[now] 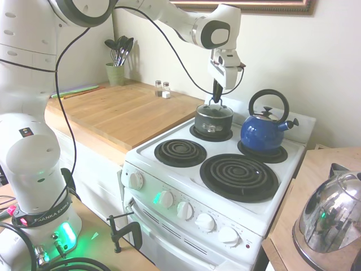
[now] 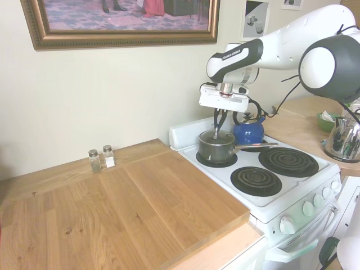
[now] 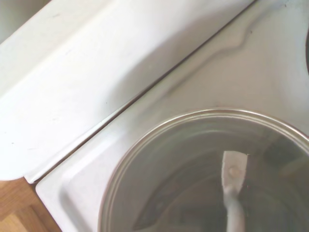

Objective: Uncover the lid of the pot

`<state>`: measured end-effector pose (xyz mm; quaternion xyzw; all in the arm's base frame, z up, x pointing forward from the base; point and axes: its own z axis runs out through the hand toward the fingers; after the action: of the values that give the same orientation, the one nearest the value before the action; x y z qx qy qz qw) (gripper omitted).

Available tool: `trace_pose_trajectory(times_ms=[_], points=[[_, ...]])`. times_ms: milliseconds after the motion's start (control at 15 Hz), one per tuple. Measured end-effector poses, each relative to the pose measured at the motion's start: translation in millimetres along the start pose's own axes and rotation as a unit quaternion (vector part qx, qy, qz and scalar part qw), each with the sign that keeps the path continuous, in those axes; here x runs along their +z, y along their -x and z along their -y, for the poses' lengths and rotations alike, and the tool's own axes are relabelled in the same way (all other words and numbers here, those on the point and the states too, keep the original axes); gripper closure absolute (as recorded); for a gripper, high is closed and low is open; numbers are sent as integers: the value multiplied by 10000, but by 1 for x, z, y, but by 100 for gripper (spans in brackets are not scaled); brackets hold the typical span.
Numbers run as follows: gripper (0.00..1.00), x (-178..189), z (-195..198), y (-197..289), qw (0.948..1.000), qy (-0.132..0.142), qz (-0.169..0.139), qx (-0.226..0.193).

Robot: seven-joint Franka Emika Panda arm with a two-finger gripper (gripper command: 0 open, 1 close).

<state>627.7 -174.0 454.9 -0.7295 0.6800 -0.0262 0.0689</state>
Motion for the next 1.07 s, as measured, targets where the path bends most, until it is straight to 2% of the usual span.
trace_pose_trajectory(times_ms=[267,533,800,933,1067], points=[[100,-6,-7,-9,9998,-158,86,104],[100,-42,-33,11,9965,-786,-297,-23],[100,-74,-70,110,9872,-1069,-1056,-536],[100,-79,-88,175,9803,-1107,-1427,-802],[100,-75,-97,233,9743,-1039,-1672,-1092]])
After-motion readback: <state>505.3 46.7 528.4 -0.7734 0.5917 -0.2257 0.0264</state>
